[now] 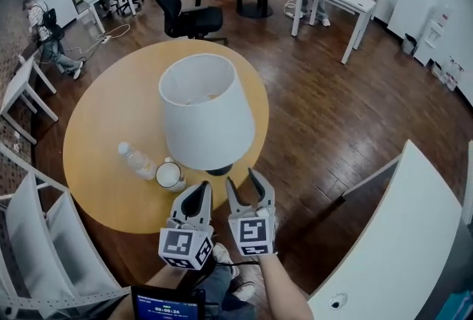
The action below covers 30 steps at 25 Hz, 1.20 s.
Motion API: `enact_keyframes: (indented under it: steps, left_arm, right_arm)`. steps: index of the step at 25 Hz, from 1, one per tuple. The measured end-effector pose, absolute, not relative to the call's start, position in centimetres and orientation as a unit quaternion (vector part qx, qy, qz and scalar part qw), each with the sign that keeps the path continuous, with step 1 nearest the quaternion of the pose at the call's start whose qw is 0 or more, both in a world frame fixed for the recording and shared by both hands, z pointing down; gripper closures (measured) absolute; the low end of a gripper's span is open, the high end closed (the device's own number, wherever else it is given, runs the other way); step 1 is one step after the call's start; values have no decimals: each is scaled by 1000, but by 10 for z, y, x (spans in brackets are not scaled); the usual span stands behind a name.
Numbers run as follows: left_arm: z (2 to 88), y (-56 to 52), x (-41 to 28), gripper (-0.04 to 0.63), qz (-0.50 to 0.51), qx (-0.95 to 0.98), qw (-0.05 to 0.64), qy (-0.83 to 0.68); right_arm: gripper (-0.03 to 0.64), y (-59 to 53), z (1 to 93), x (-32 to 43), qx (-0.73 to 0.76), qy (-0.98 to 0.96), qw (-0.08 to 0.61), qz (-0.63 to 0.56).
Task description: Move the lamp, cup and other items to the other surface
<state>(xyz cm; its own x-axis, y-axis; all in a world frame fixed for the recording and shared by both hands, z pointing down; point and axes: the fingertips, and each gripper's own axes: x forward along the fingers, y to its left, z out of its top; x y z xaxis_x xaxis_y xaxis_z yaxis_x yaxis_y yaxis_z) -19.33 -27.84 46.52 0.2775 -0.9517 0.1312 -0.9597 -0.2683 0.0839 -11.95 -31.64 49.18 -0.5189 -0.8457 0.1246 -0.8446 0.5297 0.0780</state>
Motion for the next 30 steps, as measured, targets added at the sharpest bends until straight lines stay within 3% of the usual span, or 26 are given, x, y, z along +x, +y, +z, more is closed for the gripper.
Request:
enact_keyframes:
  steps: [2,5,9,19,30]
  left_arm:
    - [455,-269,-165,580,25,812,77,-578]
    - [440,-257,-120,580,15,841,82,-534]
    - [431,-234,-63,580,5,873,81,-481]
    - [410,-176,36,581,-6,921,59,-384]
    - [400,-145,83,580,1,942,59,-330]
  right_arm:
    - [446,-297,476,-94,501,-862,72,-5]
    - [563,-269,451,-56,530,-845,69,-10]
    - [614,-228,427,-8,566,-823,50,-8]
    - [614,-151,400,83,652,-758,35,-5]
    - [614,-119,388,123,680,-733,24,-18]
